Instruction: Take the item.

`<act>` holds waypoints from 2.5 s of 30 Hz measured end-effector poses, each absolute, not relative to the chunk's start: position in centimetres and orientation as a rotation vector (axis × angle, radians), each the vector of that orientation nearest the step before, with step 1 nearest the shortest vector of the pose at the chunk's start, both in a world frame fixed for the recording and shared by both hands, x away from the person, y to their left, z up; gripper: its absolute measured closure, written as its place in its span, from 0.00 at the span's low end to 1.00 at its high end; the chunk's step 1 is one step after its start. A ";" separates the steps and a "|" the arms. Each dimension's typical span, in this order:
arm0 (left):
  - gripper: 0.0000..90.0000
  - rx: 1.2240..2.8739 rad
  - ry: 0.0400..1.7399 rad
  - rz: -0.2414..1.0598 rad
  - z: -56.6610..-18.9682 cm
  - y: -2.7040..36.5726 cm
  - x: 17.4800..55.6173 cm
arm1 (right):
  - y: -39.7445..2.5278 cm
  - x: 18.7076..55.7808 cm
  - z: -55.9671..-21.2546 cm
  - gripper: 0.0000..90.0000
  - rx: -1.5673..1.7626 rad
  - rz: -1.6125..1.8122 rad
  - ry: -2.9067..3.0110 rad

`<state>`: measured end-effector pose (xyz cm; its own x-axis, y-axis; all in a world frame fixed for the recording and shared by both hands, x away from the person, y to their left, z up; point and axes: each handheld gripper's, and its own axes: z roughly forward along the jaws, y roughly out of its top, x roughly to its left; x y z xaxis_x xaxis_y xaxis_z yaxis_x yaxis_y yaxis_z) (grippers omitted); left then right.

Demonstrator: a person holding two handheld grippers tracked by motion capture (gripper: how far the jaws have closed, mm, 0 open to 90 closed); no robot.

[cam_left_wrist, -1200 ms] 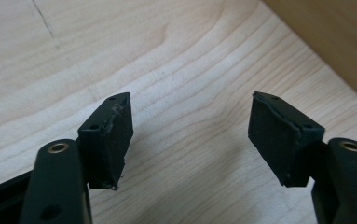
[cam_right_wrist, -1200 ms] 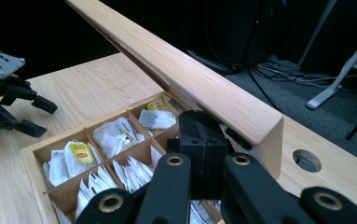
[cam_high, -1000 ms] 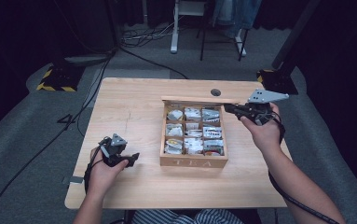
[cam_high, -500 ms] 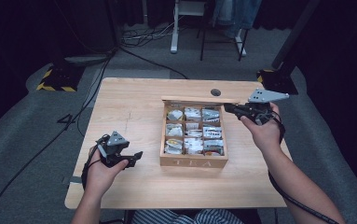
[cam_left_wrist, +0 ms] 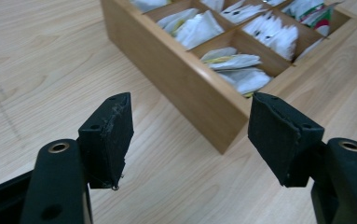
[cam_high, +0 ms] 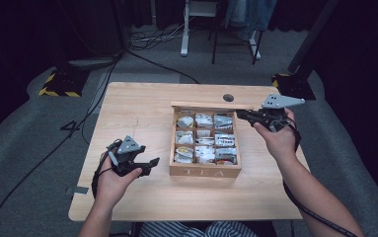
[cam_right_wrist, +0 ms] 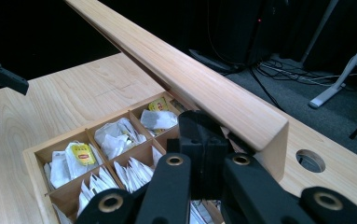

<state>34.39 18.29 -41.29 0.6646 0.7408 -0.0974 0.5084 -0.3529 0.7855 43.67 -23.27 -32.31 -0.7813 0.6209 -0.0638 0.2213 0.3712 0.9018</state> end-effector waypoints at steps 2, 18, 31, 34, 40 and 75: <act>0.36 2.046 0.942 0.350 -41.1 17.5 34.2 | -23.3 43.7 -32.3 1.00 0.732 1.387 2.243; 0.36 2.095 0.763 0.287 -39.3 11.2 35.0 | -23.3 43.7 -32.3 1.00 0.733 1.385 2.248; 0.35 2.086 0.693 0.222 -38.8 8.0 36.0 | -23.4 43.6 -32.4 1.00 0.740 1.391 2.258; 0.36 2.092 0.682 0.197 -38.9 7.2 36.4 | -23.4 43.6 -32.3 1.00 0.741 1.391 2.257; 0.46 2.074 0.608 0.058 -39.6 5.2 37.5 | -23.4 43.7 -32.3 1.00 0.740 1.393 2.259; 0.84 2.171 0.538 -0.124 -43.6 -1.6 42.2 | -23.6 43.8 -32.3 1.00 0.726 1.401 2.270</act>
